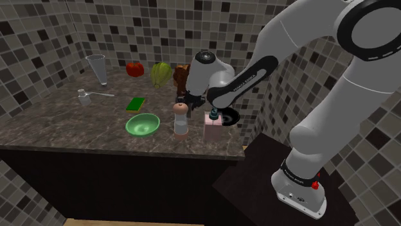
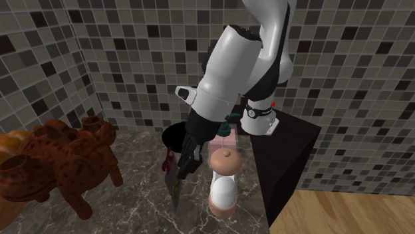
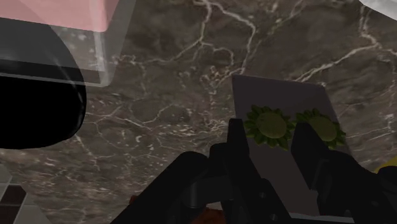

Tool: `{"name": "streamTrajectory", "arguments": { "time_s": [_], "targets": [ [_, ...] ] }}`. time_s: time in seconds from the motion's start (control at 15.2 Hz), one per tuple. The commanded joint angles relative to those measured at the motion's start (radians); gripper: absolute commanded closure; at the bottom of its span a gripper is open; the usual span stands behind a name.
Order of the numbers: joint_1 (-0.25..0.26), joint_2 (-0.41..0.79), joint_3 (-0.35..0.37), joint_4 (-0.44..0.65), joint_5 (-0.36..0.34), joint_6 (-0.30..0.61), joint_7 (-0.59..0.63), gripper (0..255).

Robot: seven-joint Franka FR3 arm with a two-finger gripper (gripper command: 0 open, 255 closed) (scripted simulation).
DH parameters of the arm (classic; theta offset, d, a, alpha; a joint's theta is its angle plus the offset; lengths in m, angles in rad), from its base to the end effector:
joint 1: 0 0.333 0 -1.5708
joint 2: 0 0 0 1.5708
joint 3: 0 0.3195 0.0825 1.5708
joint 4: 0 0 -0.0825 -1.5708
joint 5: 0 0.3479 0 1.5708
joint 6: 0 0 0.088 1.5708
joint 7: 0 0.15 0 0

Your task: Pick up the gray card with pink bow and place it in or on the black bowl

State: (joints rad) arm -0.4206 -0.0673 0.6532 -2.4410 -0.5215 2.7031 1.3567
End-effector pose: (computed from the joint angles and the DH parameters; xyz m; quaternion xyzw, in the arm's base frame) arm 0.4772 0.1211 0.3423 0.9199 -0.3242 0.2205 0.0100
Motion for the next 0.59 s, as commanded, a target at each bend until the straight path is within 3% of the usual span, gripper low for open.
{"name": "streamTrajectory", "arguments": {
  "time_s": [0.0,0.53],
  "targets": [
    [0.009,-0.025,-0.006,0.004,0.055,-0.017,-0.047,255],
    [0.055,-0.112,-0.041,0.035,0.213,-0.103,-0.183,255]
  ]
}}
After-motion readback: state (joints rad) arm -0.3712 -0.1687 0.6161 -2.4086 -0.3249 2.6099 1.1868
